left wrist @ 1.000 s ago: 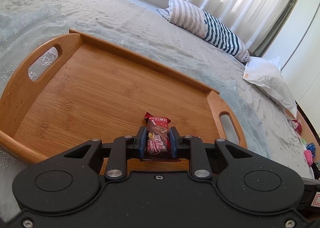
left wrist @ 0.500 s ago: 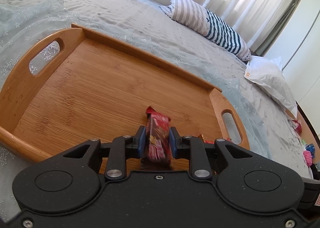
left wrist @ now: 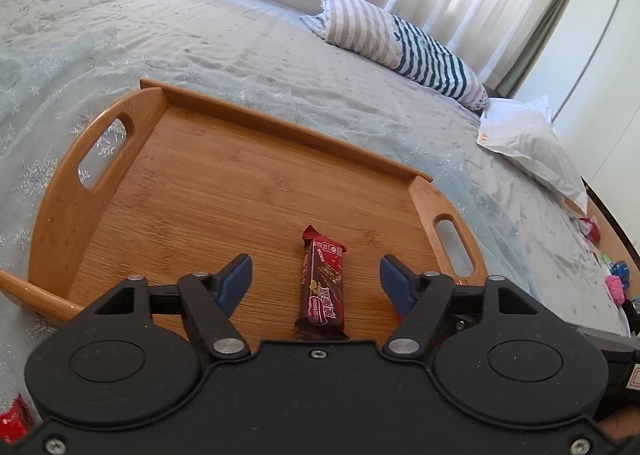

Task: Organize snacks
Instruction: 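Carry both snacks onto the wooden tray and open both tools, then move both tools back over the snack pile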

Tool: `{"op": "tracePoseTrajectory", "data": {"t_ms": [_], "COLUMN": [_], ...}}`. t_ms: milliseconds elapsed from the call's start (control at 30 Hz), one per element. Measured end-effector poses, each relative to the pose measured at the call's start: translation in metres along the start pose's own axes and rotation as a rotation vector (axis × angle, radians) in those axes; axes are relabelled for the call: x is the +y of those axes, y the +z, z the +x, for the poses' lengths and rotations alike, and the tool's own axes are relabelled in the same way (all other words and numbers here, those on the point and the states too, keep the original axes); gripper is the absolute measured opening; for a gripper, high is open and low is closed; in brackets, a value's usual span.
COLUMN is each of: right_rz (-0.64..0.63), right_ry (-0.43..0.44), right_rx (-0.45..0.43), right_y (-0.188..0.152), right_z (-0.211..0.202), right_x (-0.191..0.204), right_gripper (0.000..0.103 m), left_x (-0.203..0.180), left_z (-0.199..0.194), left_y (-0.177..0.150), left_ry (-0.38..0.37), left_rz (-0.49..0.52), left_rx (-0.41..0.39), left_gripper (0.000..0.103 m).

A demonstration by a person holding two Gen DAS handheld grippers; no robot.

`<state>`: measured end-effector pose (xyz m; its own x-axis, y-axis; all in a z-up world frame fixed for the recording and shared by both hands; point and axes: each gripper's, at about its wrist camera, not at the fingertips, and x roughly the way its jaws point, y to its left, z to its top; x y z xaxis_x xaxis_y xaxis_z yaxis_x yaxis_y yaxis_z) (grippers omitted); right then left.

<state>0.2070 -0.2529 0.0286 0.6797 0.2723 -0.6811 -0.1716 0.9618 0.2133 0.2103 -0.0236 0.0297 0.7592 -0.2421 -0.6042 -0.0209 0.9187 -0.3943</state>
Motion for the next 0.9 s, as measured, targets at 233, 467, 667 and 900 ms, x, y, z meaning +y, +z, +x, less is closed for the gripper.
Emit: {"op": "tracePoseTrajectory", "data": {"t_ms": [233,467,667,900], "right_rz": [-0.045,-0.115,-0.175,-0.209], "right_ry": [0.005,0.011,0.015,-0.038], "right_rx": [-0.048,-0.121,-0.171,-0.265], "right_y": [-0.003,-0.016,-0.04,-0.075], "right_z": [-0.016,-0.044,-0.064,-0.083], "right_x": [0.009,0.018,0.024,0.029], "right_gripper": [0.098,0.103,0.103,0.103], "left_x": [-0.001,-0.001,0.007,0.019], "left_z": [-0.024,-0.053,-0.082,-0.114], "left_y": [0.001,-0.007,-0.026,-0.055], "left_ry": [-0.01,-0.031,-0.045,-0.057], "left_rz": [0.041,0.108,0.152,0.216], "left_rx": [-0.025,-0.063,-0.103,-0.153], "left_gripper": [0.078,0.085,0.087,0.091]}}
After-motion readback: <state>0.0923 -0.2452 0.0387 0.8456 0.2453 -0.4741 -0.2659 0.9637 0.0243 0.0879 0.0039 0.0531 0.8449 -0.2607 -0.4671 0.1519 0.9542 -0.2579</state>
